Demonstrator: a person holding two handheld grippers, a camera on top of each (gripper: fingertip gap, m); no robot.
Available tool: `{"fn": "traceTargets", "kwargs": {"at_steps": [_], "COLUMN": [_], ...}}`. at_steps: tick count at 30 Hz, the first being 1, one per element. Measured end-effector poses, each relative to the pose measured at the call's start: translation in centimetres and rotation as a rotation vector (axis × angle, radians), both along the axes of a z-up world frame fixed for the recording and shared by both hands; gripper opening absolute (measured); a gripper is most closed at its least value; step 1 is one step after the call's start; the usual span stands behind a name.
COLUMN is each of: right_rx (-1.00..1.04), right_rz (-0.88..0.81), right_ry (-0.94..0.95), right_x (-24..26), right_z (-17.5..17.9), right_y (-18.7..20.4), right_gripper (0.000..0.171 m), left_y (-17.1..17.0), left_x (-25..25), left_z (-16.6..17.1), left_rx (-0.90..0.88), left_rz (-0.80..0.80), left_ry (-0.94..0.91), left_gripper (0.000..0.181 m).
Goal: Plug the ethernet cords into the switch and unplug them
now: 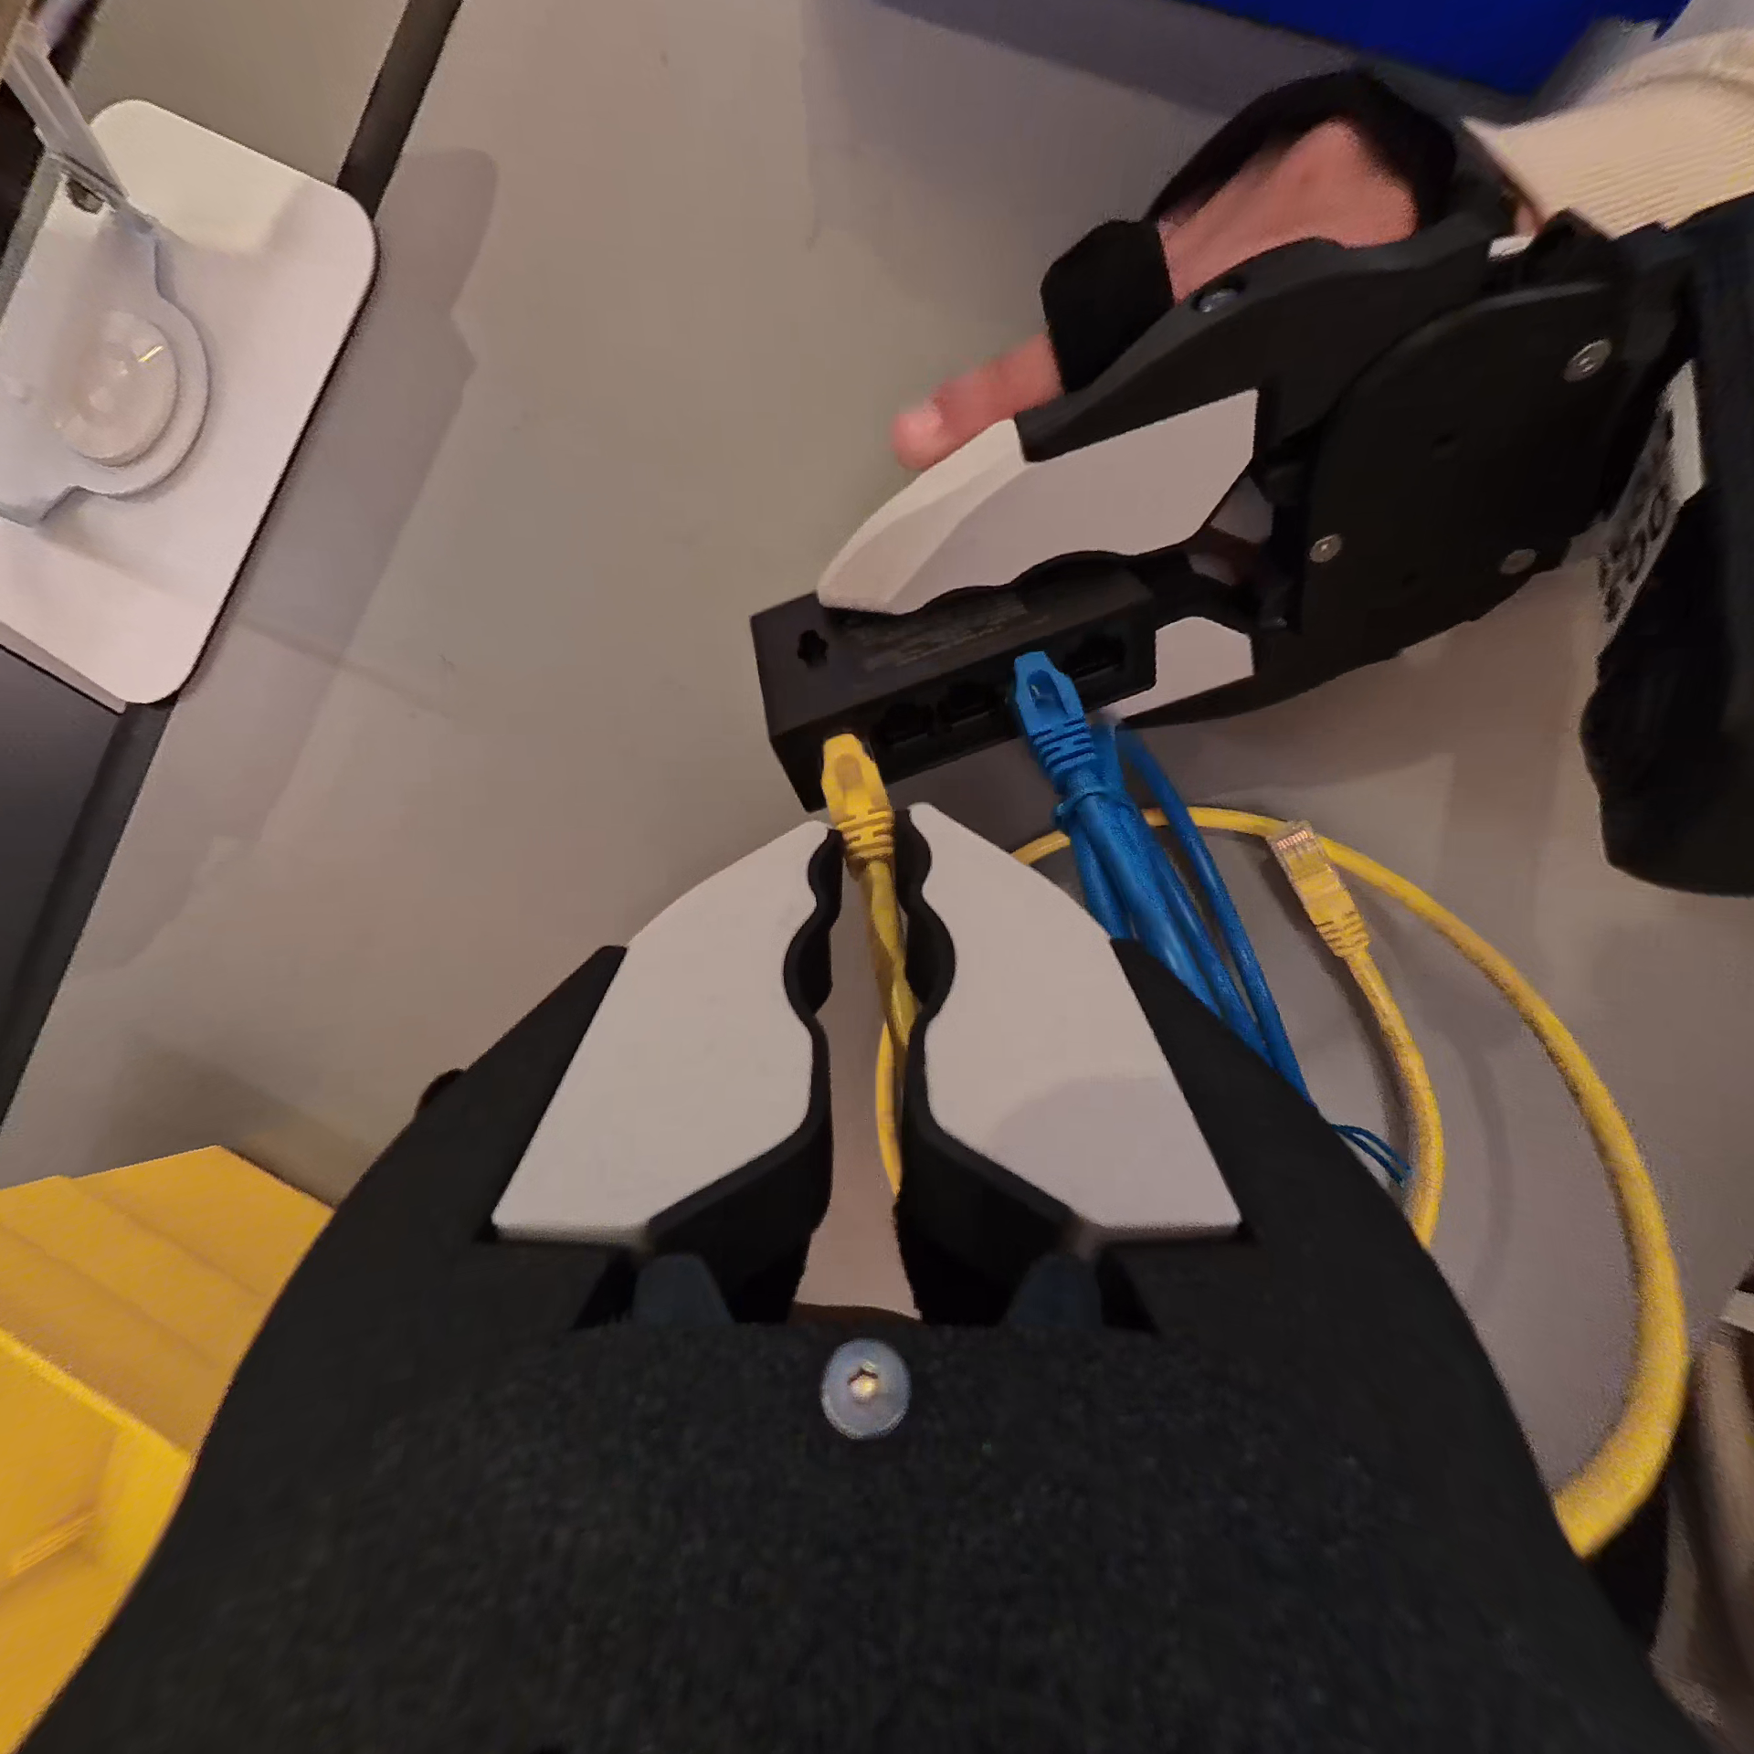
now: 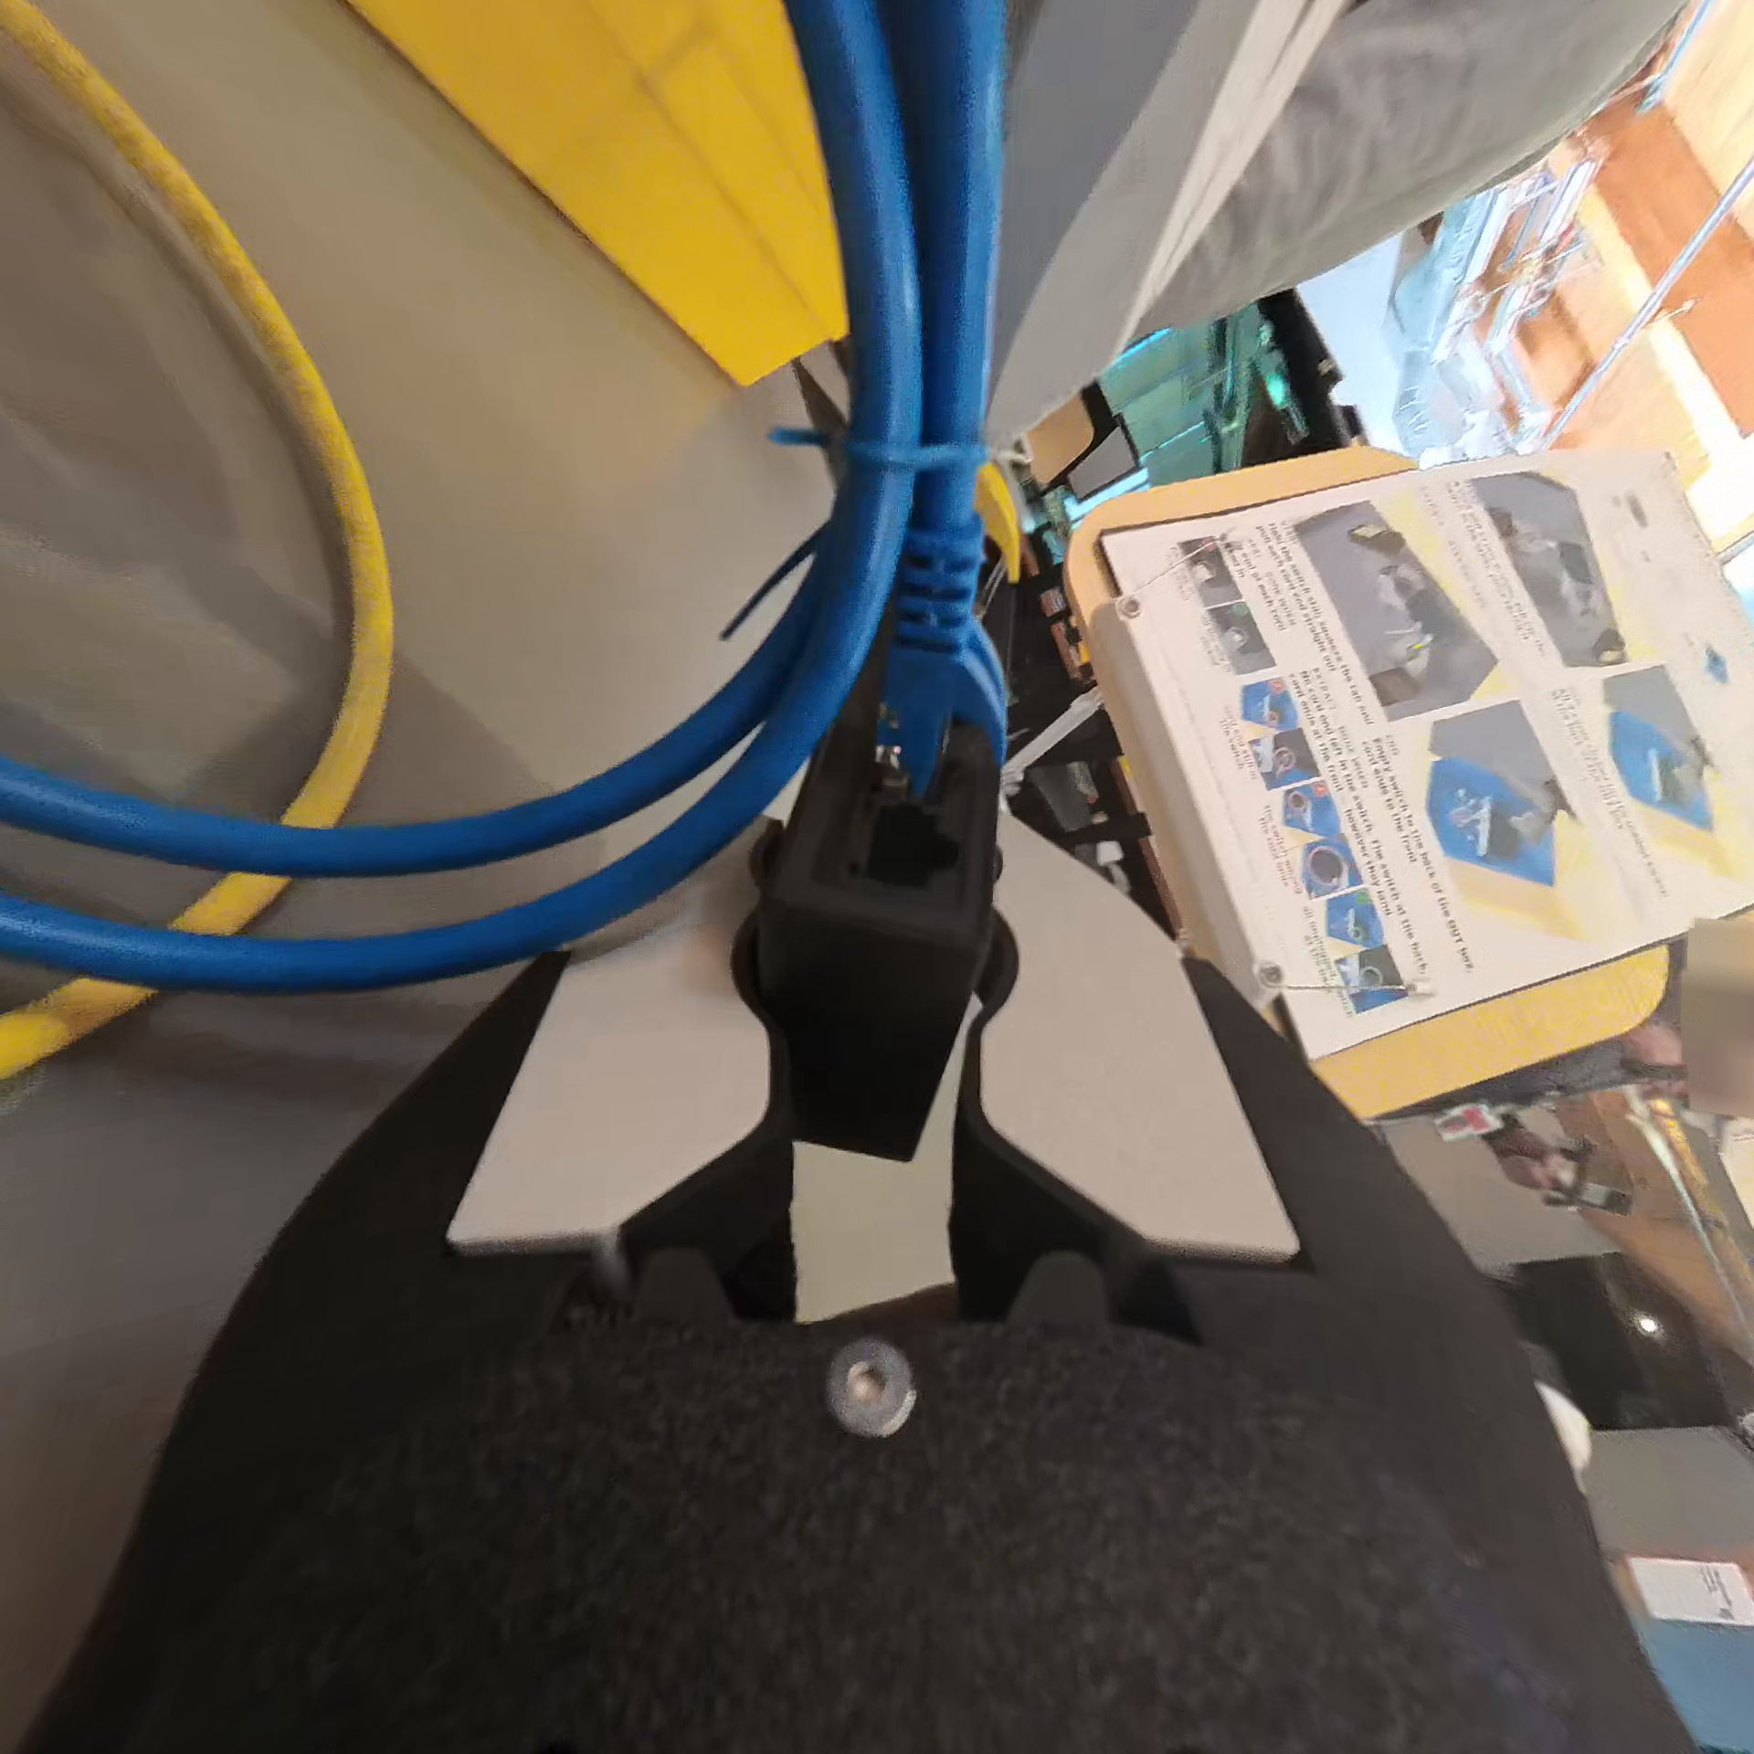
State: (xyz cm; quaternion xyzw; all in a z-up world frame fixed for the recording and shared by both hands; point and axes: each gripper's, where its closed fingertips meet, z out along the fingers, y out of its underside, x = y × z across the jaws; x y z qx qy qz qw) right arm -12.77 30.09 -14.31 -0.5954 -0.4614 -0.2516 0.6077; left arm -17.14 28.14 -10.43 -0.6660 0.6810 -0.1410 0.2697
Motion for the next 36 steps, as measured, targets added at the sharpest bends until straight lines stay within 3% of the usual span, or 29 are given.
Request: {"fn": "traceTargets", "kwargs": {"at_steps": [15,22,30,36], "right_rx": [0.076,0.084,0.089,0.097], "right_rz": [0.036,0.070,0.150,0.144], "right_ry": [0.053,0.141,0.213,0.184], "right_x": [-0.5,0.3,0.3,-0.4], "right_z": [1.7,2.9,3.9,3.7], "right_y": [-0.9,-1.0,-1.9,-2.1], "right_gripper": [0.029,0.030,0.030,0.030], "left_y": [0.8,-0.1,0.7,-0.1], "left_x": [0.5,1.1,-0.7,-1.2], "left_z": [0.1,1.8,6.2,4.4], "left_rx": [0.038,-0.101,-0.325,-0.398], "left_rz": [0.012,-0.031,-0.055,-0.097], "left_ry": [-0.073,-0.253,-0.484,-0.406], "left_gripper": [0.009,0.011,0.038,0.031]}}
